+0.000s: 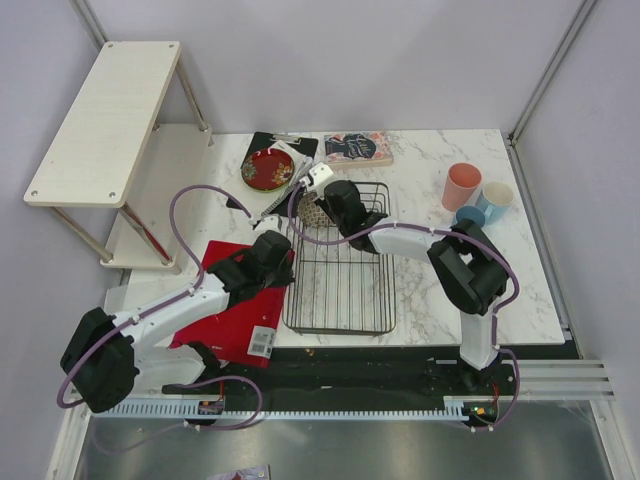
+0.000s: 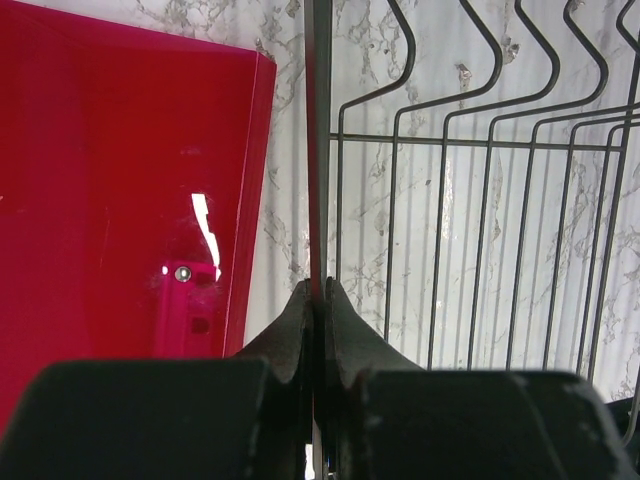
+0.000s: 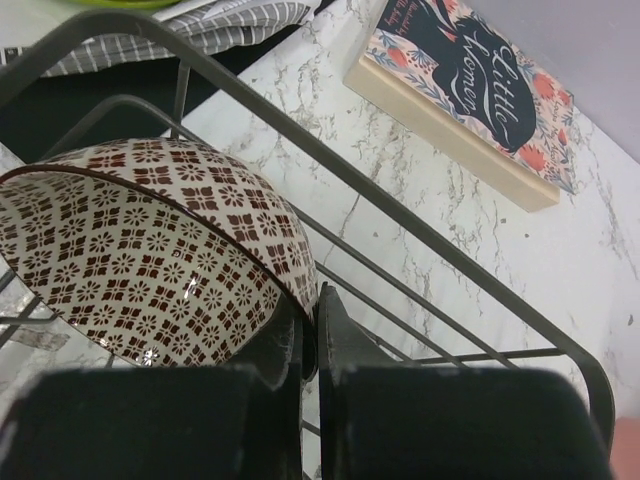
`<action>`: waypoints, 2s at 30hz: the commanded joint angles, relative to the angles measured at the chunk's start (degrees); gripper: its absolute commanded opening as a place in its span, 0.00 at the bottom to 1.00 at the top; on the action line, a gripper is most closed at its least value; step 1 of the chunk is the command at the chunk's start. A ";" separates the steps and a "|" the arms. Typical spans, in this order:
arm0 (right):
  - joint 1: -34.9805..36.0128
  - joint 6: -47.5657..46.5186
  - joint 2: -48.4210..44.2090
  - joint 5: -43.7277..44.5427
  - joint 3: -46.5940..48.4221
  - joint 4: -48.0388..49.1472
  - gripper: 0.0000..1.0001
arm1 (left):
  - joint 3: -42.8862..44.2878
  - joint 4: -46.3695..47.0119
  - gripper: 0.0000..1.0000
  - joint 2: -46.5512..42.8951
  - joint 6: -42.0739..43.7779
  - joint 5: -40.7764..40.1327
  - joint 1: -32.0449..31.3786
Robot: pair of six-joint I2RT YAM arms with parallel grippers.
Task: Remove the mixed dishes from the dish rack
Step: Pick up the bowl from the dish rack, then place the bowl at the center of the board.
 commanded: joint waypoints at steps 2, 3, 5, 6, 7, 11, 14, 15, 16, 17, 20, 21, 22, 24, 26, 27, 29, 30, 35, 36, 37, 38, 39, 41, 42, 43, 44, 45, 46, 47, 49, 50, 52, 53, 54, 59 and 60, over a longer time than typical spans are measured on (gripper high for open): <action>0.58 -6.05 -2.45 4.61 -3.40 10.55 0.00 | 0.66 0.60 0.02 1.29 -2.28 2.61 -0.31; 0.76 -7.19 -2.54 5.49 -4.88 13.00 0.00 | 0.66 0.69 0.02 1.46 -2.54 2.96 -0.31; 1.63 -11.49 -3.15 8.65 -7.08 16.52 0.00 | 0.58 1.22 0.02 1.55 -3.33 3.40 -0.31; 2.07 -13.25 -3.33 9.62 -9.53 21.15 0.00 | 0.40 1.39 0.02 1.73 -3.68 3.83 -0.31; 2.86 -17.18 -3.77 10.76 -10.95 23.98 0.00 | 0.49 1.83 0.02 1.90 -4.38 4.01 -0.31; 4.62 -26.43 -3.77 17.26 -17.54 39.19 0.00 | 0.40 2.97 0.02 2.43 -6.23 5.07 -0.22; 5.77 -31.43 -3.07 19.81 -20.45 48.16 0.00 | 0.31 3.94 0.02 2.78 -7.29 6.38 -0.22; 6.20 -32.07 -2.98 20.43 -21.06 51.66 0.00 | 0.22 4.12 0.02 2.78 -7.64 6.56 -0.22; 6.47 -32.33 -3.07 20.87 -21.07 52.22 0.00 | 0.22 4.29 0.02 2.70 -7.55 6.65 -0.22; 6.65 -32.25 -3.42 21.05 -20.90 52.22 0.00 | 0.31 4.38 0.02 2.78 -7.55 6.82 -0.30; 7.18 -31.37 -5.52 21.67 -20.46 51.87 0.00 | 0.22 4.47 0.02 2.52 -7.38 6.65 -0.22; 7.35 -30.93 -6.92 21.67 -20.37 51.61 0.00 | 0.14 4.64 0.02 2.52 -7.29 6.65 -0.30; 7.53 -30.67 -7.54 21.76 -20.28 51.35 0.00 | 0.14 4.65 0.02 2.52 -7.38 6.65 -0.22; 7.53 -29.79 -9.30 22.11 -19.93 50.64 0.00 | 0.14 5.08 0.02 2.78 -7.46 6.74 -0.30; 7.53 -28.56 -10.53 22.28 -19.32 48.98 0.00 | 0.31 5.35 0.02 2.96 -7.64 6.91 -0.22; 7.61 -27.77 -11.93 22.20 -18.53 46.71 0.00 | 0.40 5.44 0.02 3.13 -7.47 7.00 -0.22; 7.44 -23.83 -13.61 22.37 -17.04 42.14 0.00 | 0.75 5.53 0.02 3.05 -7.38 6.83 -0.30; 7.35 -22.07 -15.44 22.72 -14.85 36.46 0.00 | 0.84 5.44 0.02 2.96 -7.12 6.48 -0.22; 4.11 7.56 -19.85 18.97 -0.53 3.14 0.00 | 2.59 5.00 0.02 1.39 -5.10 4.63 -0.31; 3.06 11.13 -21.16 18.16 2.80 -3.96 0.00 | 2.77 4.91 0.02 0.86 -4.14 3.15 -0.22; 2.61 13.17 -21.96 16.93 3.97 -6.64 0.00 | 3.47 4.74 0.02 0.33 -3.52 2.44 -0.30; 2.34 19.63 -22.40 15.36 5.02 -9.01 0.00 | 3.91 4.65 0.02 -0.98 -2.81 1.74 -0.31; 1.38 22.48 -22.32 12.56 9.03 -16.87 0.00 | 4.26 4.47 0.02 -1.60 -1.24 0.16 -0.31; 0.15 27.06 -21.35 7.72 13.45 -24.38 0.00 | 5.76 4.03 0.02 -2.57 0.26 -1.43 -0.30; -1.25 30.65 -20.39 2.39 17.04 -30.42 0.00 | 6.28 3.68 0.02 -3.36 1.75 -3.18 -0.22; -1.87 31.99 -20.21 0.51 18.20 -32.66 0.00 | 7.25 3.68 0.05 -3.80 2.46 -4.06 -0.22; -2.40 33.22 -20.21 -1.43 18.91 -34.16 0.00 | 7.78 3.59 0.16 -4.07 3.25 -4.77 -0.22; -3.62 35.84 -20.64 -3.71 19.44 -36.70 0.00 | 8.22 3.50 0.22 -4.42 4.91 -6.52 -0.22; -4.07 36.82 -21.08 -6.95 19.27 -37.42 0.00 | 9.18 3.50 0.28 -5.12 5.71 -7.32 -0.22; -4.34 37.70 -21.43 -8.20 18.92 -37.86 0.00 | 9.71 3.59 0.41 -5.39 6.50 -8.11 -0.30; -5.04 38.94 -22.31 -11.10 18.13 -39.53 0.00 | 11.20 3.50 0.53 -5.91 8.35 -10.22 -0.22; -5.13 39.29 -22.49 -11.81 17.78 -40.06 0.00 | 11.65 3.42 0.67 -5.92 8.88 -10.83 -0.13; -5.30 39.73 -23.10 -13.04 16.38 -40.68 0.00 | 13.22 3.24 0.78 -5.57 10.11 -12.07 -0.22; -5.39 40.08 -23.37 -14.01 15.85 -40.77 0.00 | 13.84 3.15 0.85 -5.48 10.46 -12.42 -0.22; -5.39 40.35 -23.98 -14.80 14.71 -40.68 0.00 | 15.06 3.07 0.88 -5.22 11.42 -12.77 -0.22; -5.31 40.09 -24.25 -22.96 13.91 -42.34 0.00 | 17.27 5.08 0.96 -4.78 16.61 -12.60 -0.13; -5.39 40.00 -24.08 -24.81 14.26 -43.65 0.00 | 17.97 5.43 0.96 -4.25 18.70 -12.08 -0.13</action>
